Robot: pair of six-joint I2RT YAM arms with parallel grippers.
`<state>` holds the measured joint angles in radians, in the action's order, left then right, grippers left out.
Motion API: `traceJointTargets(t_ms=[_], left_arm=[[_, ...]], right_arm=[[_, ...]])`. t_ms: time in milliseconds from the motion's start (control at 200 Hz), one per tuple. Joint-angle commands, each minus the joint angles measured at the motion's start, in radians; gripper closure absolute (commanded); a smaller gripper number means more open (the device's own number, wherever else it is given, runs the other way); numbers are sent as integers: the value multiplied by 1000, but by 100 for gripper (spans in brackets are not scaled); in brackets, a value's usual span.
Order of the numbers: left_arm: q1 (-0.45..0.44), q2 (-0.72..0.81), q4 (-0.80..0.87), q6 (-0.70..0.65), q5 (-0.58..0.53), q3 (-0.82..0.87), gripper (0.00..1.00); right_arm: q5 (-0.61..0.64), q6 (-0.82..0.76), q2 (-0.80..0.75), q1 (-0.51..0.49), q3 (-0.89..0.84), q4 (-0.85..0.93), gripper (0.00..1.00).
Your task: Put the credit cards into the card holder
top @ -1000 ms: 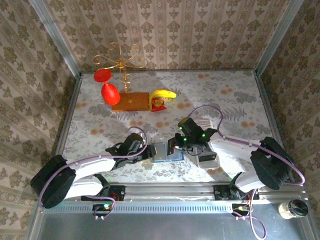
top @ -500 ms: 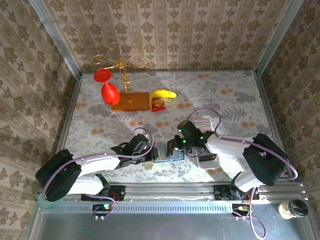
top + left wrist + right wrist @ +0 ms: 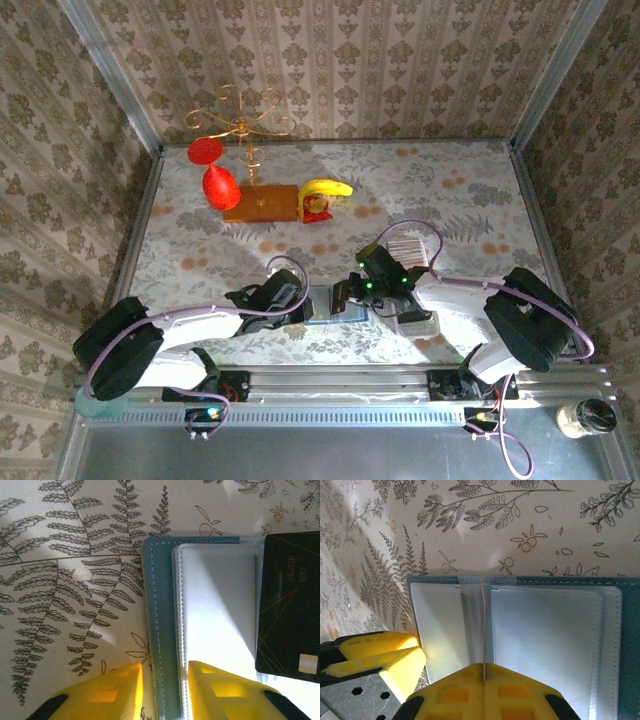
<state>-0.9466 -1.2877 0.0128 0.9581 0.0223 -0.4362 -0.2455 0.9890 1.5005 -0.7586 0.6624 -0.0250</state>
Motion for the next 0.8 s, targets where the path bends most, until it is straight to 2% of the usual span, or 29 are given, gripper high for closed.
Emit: traceJointTargets(t_ms=[0, 360, 640, 795], left_arm=[[-9, -32, 55, -28, -32, -27, 73], [-21, -73, 72, -30, -44, -33, 82], [-26, -80, 70, -28, -38, -33, 83], [-29, -84, 70, -24, -42, -27, 84]], right_arm=[[-10, 19, -21, -8, -14, -25, 100], [-1, 28, -30, -24, -20, -42, 100], [3, 28, -24, -25, -37, -51, 100], [53, 7, -69, -25, -49, 1, 100]])
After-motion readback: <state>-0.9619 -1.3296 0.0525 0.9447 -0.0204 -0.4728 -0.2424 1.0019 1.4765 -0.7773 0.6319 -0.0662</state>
